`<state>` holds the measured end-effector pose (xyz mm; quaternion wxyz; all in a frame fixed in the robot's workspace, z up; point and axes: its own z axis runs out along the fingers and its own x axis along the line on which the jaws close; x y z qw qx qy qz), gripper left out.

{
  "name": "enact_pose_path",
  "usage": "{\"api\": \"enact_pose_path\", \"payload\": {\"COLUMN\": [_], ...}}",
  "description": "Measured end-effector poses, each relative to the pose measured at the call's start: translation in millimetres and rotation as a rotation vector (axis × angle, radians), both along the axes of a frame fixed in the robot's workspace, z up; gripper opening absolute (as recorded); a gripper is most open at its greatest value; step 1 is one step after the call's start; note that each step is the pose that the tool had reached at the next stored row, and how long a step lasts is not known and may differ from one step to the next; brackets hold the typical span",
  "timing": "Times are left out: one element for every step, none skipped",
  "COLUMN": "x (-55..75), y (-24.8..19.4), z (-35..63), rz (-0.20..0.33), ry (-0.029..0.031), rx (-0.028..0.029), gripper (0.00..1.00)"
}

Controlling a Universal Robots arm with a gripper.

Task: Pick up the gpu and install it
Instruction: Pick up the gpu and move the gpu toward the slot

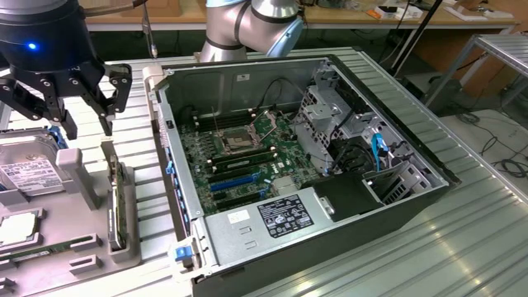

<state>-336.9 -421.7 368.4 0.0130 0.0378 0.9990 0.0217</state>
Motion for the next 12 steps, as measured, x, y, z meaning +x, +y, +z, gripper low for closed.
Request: {"api": "enact_pose_path", "payload": {"x": [0.0,-0.1,-0.1,0.0,0.0,-0.1,0.0,-0.1,-0.1,-0.1,-0.2,-0.2], "y": [0.0,-0.1,-0.1,-0.1,-0.1,-0.1,-0.1,-0.1,-0.2,-0.2,-0.2,-0.3], "z": [-1.2,-2.3,-3.0,-3.9,-4.4,-5.0,-5.4,-5.7,-6.6,-7.2,-7.6,-8.2], "rz": [0.000,0.000,0.000,0.000,0.000,0.000,0.000,0.000,0.000,0.000,0.000,0.000], "ry": [0.0000,0.0000,0.0000,-0.0001,-0.0001,0.0000,0.0000,0.0000,-0.0001,-0.0001,-0.0001,-0.0001], "rx": [0.0000,0.0000,0.0000,0.0001,0.0000,0.0000,0.0000,0.0000,0.0001,0.0000,0.0001,0.0000], "gripper": [0.48,0.48,0.48,0.48,0.48,0.48,0.48,0.48,0.48,0.48,0.48,0.48]}}
